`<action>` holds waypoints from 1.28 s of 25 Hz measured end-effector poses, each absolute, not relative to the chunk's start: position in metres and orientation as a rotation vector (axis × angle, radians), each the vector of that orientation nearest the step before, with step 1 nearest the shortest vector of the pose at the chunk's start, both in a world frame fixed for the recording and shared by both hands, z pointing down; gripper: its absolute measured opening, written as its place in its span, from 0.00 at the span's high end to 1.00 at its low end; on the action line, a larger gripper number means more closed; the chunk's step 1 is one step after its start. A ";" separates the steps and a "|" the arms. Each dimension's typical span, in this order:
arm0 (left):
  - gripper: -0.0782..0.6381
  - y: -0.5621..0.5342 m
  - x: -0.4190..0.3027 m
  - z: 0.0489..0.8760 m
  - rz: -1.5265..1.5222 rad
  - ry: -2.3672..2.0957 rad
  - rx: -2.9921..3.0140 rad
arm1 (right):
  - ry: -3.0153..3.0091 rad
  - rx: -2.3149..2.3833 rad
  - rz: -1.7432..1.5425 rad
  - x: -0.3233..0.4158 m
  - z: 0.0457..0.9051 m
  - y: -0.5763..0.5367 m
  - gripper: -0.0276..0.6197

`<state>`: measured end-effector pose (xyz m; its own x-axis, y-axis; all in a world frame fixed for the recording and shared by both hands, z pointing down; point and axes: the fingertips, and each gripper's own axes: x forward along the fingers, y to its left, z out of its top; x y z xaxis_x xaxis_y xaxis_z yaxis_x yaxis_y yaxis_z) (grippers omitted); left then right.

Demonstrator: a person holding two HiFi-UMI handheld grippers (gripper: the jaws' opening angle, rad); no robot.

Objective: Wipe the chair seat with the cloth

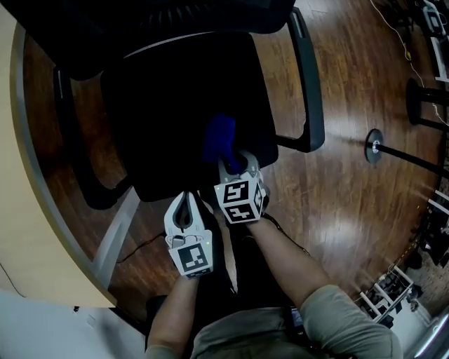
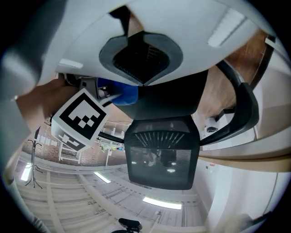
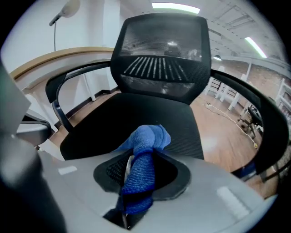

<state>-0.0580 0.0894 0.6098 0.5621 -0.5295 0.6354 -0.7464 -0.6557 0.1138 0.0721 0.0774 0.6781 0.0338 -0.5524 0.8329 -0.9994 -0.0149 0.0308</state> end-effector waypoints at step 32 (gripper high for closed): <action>0.88 0.124 0.027 0.625 0.800 -0.952 2.460 | -1.296 1.871 1.013 0.197 0.696 0.158 0.80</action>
